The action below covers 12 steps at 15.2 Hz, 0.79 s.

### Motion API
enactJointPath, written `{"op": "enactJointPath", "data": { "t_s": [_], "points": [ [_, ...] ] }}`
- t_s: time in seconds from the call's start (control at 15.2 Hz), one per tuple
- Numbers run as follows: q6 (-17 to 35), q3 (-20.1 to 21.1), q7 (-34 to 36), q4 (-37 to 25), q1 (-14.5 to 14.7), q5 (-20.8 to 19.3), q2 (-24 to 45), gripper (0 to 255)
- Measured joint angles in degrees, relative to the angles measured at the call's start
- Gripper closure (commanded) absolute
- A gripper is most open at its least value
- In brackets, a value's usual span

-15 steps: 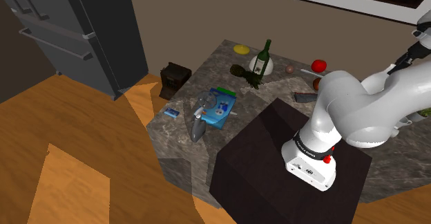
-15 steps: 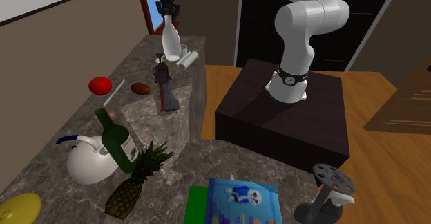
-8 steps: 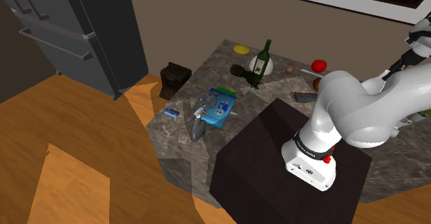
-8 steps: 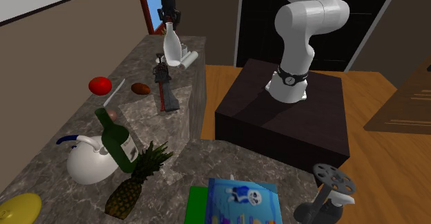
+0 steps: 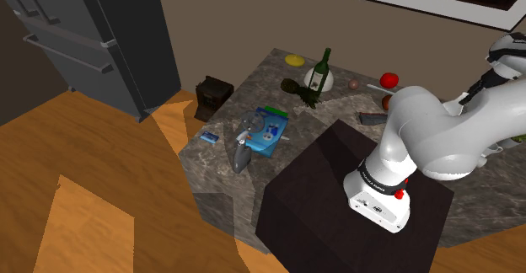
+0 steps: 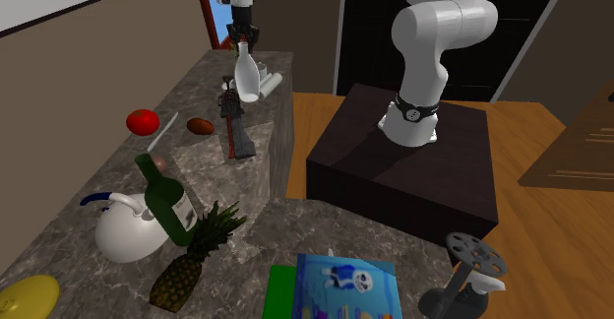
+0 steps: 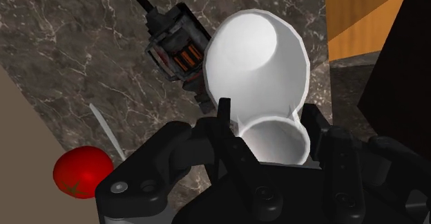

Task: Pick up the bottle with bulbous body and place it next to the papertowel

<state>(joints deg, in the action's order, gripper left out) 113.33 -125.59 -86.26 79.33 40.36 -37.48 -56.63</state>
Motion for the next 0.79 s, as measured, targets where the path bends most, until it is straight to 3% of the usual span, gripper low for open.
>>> {"op": "enactJointPath", "data": {
  "t_s": [0.79],
  "points": [
    [4.0,-2.53,0.32,0.11,1.29,-2.19,-3.86,255]
  ]
}}
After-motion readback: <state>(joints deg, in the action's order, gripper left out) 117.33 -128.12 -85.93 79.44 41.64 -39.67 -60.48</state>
